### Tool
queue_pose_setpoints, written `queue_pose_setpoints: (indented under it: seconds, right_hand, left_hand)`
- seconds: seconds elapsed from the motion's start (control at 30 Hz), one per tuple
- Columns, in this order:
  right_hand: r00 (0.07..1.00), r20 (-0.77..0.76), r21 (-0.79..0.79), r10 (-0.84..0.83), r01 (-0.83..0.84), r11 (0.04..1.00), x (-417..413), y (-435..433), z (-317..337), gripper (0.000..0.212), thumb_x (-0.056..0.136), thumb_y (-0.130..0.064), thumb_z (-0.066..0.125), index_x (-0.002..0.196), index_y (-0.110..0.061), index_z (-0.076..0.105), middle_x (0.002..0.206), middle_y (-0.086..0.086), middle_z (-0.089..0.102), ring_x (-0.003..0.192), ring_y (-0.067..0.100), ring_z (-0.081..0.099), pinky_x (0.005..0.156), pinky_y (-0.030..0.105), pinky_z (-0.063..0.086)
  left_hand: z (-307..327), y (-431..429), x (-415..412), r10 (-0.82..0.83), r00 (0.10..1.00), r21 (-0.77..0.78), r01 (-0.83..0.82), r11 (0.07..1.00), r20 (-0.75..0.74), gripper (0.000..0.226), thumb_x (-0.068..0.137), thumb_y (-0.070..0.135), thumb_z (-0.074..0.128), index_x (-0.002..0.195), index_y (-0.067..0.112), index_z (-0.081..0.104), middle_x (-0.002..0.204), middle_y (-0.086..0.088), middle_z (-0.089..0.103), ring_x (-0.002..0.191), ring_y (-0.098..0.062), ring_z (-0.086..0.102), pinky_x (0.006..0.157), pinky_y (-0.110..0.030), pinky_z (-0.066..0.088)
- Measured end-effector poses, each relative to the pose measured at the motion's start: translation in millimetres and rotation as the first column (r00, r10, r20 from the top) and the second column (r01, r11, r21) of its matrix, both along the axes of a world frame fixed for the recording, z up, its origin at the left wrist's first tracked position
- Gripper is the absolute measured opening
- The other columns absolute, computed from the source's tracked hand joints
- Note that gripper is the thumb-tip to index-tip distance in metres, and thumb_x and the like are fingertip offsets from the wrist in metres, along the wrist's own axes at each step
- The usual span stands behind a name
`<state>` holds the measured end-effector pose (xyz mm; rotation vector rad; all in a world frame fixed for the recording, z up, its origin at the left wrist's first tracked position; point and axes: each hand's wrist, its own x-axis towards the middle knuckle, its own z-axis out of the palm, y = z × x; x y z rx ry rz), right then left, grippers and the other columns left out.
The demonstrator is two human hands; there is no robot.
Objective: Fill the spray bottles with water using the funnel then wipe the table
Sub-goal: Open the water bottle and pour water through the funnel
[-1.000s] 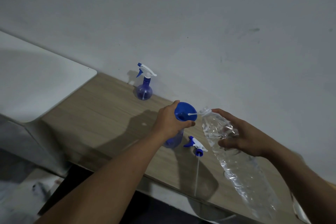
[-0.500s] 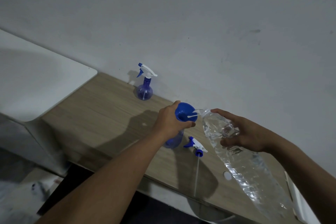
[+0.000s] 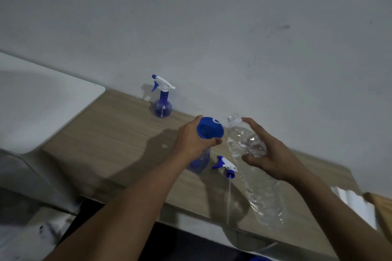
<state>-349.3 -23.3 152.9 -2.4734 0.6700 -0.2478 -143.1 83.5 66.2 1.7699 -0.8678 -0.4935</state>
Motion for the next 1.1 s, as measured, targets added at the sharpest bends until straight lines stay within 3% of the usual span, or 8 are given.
queue_pose_setpoints:
  seconds: [0.17, 0.37, 0.5, 0.57, 0.67, 0.77, 0.93, 1.1]
  right_hand:
    - [0.959, 0.241, 0.041, -0.152, 0.147, 0.988, 1, 8, -25, 0.094, 0.085, -0.014, 0.077, 0.149, -0.054, 0.021, 0.12, -0.034, 0.055, 0.098, -0.017, 0.061, 0.077, 0.0, 0.045]
    - [0.83, 0.438, 0.14, -0.346, 0.317, 0.938, 3, -2, -40, 0.089, 0.085, -0.009, 0.073, 0.15, -0.043, 0.024, 0.122, -0.041, 0.05, 0.117, -0.006, 0.057, 0.089, 0.015, 0.048]
    - [0.739, 0.519, 0.159, -0.43, 0.411, 0.898, -2, -16, -50, 0.087, 0.084, -0.006, 0.073, 0.149, -0.039, 0.025, 0.127, -0.011, 0.058, 0.115, -0.002, 0.059, 0.084, 0.011, 0.048]
    - [0.691, 0.544, 0.161, -0.475, 0.47, 0.868, -5, -24, -56, 0.088, 0.084, -0.007, 0.074, 0.148, -0.041, 0.025, 0.131, -0.002, 0.057, 0.111, -0.001, 0.06, 0.084, 0.015, 0.05]
    - [0.62, 0.572, 0.184, -0.537, 0.541, 0.821, -11, -36, -65, 0.087, 0.083, -0.01, 0.075, 0.146, -0.045, 0.025, 0.138, 0.003, 0.053, 0.114, 0.014, 0.061, 0.094, 0.035, 0.054]
    - [0.573, 0.578, 0.192, -0.58, 0.596, 0.78, -14, -46, -73, 0.085, 0.083, -0.011, 0.074, 0.146, -0.041, 0.027, 0.141, 0.002, 0.048, 0.12, 0.02, 0.057, 0.1, 0.042, 0.051]
    - [0.505, 0.578, 0.214, -0.641, 0.665, 0.716, -16, -58, -86, 0.084, 0.082, -0.014, 0.075, 0.144, -0.043, 0.027, 0.138, 0.006, 0.049, 0.117, 0.025, 0.056, 0.098, 0.05, 0.051]
    - [0.464, 0.574, 0.232, -0.674, 0.697, 0.678, -16, -65, -91, 0.086, 0.08, -0.017, 0.077, 0.143, -0.044, 0.025, 0.136, 0.009, 0.05, 0.118, 0.027, 0.057, 0.099, 0.053, 0.05]
  left_hand:
    - [3, 1, -3, 0.021, 1.0, 0.002, -0.021, 1.0, 0.013, 0.069, 0.062, 0.044, 0.09, 0.122, 0.029, 0.058, 0.1, 0.015, 0.062, 0.094, -0.01, 0.06, 0.077, -0.022, 0.047]
    - [7, 2, -6, 0.046, 0.999, 0.003, -0.046, 0.999, 0.008, 0.066, 0.066, 0.034, 0.09, 0.124, 0.022, 0.06, 0.082, 0.029, 0.05, 0.08, -0.003, 0.054, 0.06, -0.003, 0.036]
    - [7, 2, -8, 0.028, 1.0, -0.019, -0.028, 0.999, -0.004, 0.058, 0.065, 0.033, 0.091, 0.109, 0.038, 0.053, 0.084, 0.028, 0.052, 0.075, 0.01, 0.053, 0.057, -0.001, 0.04]
    - [8, 2, -8, 0.03, 0.999, -0.029, -0.031, 0.999, -0.016, 0.058, 0.065, 0.033, 0.091, 0.104, 0.041, 0.05, 0.087, 0.026, 0.056, 0.078, 0.009, 0.055, 0.06, -0.002, 0.04]
    - [7, 2, -8, 0.039, 0.999, -0.028, -0.04, 0.999, -0.032, 0.058, 0.062, 0.038, 0.092, 0.108, 0.042, 0.057, 0.095, 0.02, 0.062, 0.086, 0.002, 0.061, 0.068, -0.006, 0.043]
    - [5, 1, -8, 0.035, 0.999, -0.039, -0.037, 0.999, -0.034, 0.053, 0.063, 0.035, 0.092, 0.09, 0.052, 0.05, 0.09, 0.024, 0.059, 0.082, 0.007, 0.058, 0.067, -0.007, 0.043]
    - [3, -1, -8, 0.051, 0.997, -0.021, -0.053, 0.998, -0.053, 0.077, 0.061, 0.041, 0.092, 0.128, 0.032, 0.056, 0.108, 0.012, 0.063, 0.097, -0.008, 0.061, 0.077, -0.015, 0.046]
    - [2, -2, -6, 0.055, 0.998, -0.015, -0.055, 0.998, -0.018, 0.073, 0.059, 0.044, 0.092, 0.123, 0.032, 0.06, 0.104, 0.012, 0.067, 0.095, -0.006, 0.065, 0.074, -0.016, 0.048]
